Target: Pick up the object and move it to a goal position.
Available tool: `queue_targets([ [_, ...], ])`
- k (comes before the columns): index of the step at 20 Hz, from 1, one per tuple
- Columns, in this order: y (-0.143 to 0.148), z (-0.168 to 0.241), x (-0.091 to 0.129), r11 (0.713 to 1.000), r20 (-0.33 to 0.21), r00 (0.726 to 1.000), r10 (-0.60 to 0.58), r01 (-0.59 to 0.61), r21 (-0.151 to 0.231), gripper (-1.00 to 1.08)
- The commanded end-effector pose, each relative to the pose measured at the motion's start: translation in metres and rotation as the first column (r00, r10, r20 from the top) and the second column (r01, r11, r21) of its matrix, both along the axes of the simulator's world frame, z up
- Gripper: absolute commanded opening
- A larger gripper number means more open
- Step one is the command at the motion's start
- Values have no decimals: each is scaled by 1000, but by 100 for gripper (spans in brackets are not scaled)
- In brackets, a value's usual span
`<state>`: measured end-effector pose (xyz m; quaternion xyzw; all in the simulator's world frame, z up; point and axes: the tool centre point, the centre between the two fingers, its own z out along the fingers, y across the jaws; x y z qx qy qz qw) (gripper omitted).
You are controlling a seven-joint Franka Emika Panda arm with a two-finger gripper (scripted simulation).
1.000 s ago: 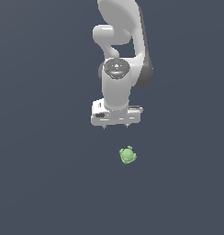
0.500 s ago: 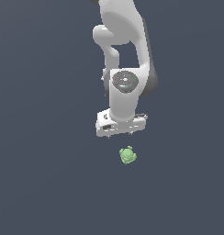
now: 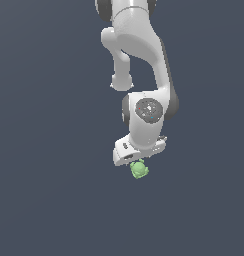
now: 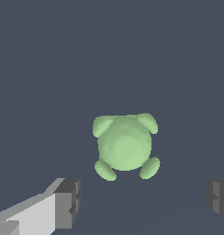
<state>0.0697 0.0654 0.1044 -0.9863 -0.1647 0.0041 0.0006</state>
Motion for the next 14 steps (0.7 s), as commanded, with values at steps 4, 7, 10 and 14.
queue_targets([
  [4,9,-11,11,999,7,999,47,-47,0,100],
  [7,11,-14,14,998,8,998,57,-57,0,100],
  [10,11,-14,13,998,7,998,57,-57,0,100],
  [14,11,-21,13,998,7,998,57,-57,0,100],
])
